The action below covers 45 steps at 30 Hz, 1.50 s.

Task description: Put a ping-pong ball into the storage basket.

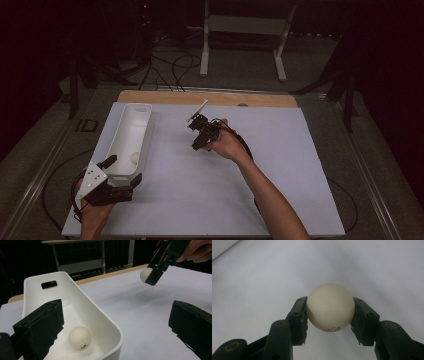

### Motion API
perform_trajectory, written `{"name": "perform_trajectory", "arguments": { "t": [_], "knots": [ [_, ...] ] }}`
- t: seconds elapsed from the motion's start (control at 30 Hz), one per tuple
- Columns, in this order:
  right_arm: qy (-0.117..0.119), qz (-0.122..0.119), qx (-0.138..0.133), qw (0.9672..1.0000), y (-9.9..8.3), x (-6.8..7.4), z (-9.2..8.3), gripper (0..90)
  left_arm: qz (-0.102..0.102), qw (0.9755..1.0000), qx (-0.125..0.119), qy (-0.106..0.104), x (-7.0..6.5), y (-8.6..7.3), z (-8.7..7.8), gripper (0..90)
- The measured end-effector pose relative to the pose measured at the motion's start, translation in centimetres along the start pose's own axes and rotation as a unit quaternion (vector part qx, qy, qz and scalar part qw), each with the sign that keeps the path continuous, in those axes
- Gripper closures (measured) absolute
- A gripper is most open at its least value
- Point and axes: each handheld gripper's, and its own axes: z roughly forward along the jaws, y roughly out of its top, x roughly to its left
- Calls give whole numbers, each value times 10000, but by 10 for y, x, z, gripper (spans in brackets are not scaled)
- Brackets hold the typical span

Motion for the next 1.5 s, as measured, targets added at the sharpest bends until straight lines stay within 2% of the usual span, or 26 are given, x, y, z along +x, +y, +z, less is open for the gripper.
{"name": "perform_trajectory", "arguments": {
  "t": [0.73, 1.17, 1.4, 1.5],
  "knots": [
    [57, -9, -131, 9999, 9, 5, -5, 503, -23, 10000, 10, 16, 0, 0, 0, 6],
    [80, -110, -237, 9996, 14, 9, -5, 503, -40, 10000, 10, 16, 1, 0, 0, 6],
    [109, -98, -283, 9995, 16, 11, -6, 503, -46, 10000, 2, 19, 1, 0, 0, 6],
    [110, -18, -266, 9996, 17, 13, -7, 503, -44, 10000, 13, 20, 1, 0, 0, 6]
  ]
}}
